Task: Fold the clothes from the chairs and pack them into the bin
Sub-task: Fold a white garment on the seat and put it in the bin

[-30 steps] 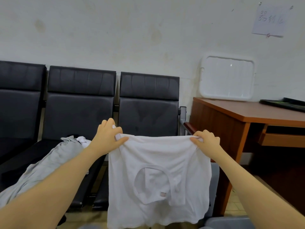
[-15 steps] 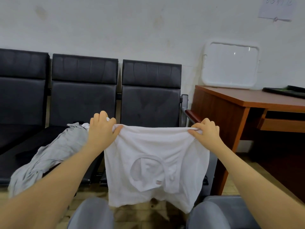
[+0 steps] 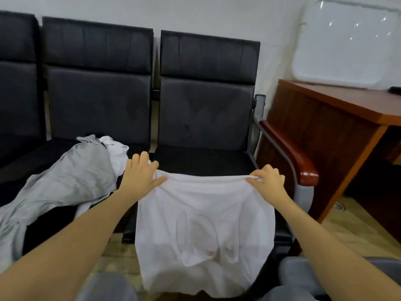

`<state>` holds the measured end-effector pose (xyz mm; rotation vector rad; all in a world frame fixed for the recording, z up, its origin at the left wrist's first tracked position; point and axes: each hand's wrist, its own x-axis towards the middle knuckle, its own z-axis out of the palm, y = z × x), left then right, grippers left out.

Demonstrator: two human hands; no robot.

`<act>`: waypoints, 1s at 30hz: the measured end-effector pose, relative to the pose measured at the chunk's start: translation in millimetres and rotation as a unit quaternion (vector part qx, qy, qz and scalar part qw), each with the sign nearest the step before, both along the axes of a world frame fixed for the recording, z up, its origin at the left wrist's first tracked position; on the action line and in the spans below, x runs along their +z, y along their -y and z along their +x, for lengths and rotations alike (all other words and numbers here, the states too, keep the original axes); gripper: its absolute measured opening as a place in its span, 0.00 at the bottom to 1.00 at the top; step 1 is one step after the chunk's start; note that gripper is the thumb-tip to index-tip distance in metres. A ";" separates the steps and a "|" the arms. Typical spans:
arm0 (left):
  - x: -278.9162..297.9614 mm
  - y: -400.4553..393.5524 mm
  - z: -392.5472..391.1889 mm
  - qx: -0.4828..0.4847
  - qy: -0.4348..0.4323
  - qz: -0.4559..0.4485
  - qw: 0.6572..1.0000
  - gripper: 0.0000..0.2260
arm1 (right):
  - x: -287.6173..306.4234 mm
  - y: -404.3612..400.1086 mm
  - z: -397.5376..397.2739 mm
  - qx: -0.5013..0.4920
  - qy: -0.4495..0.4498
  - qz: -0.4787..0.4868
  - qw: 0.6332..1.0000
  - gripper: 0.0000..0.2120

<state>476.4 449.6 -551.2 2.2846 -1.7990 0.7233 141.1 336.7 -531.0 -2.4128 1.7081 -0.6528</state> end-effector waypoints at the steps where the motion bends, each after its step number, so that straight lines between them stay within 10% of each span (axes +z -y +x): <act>1: -3.3 10.9 4.2 0.009 0.004 0.014 1.000 0.20 | -6.2 12.0 5.2 -0.004 -0.003 0.005 1.000 0.10; 14: -89.1 95.2 20.6 0.074 -0.030 0.125 0.989 0.16 | -95.9 101.8 53.0 -0.011 -0.085 0.080 0.993 0.12; 21: -102.4 105.1 -34.8 -0.169 -0.127 0.011 0.977 0.08 | -118.0 91.9 32.2 -0.011 0.005 0.029 1.000 0.15; 30: -115.9 119.4 -126.4 -0.184 -0.201 0.275 0.922 0.26 | -120.3 88.6 -11.8 -0.029 0.044 0.062 0.997 0.15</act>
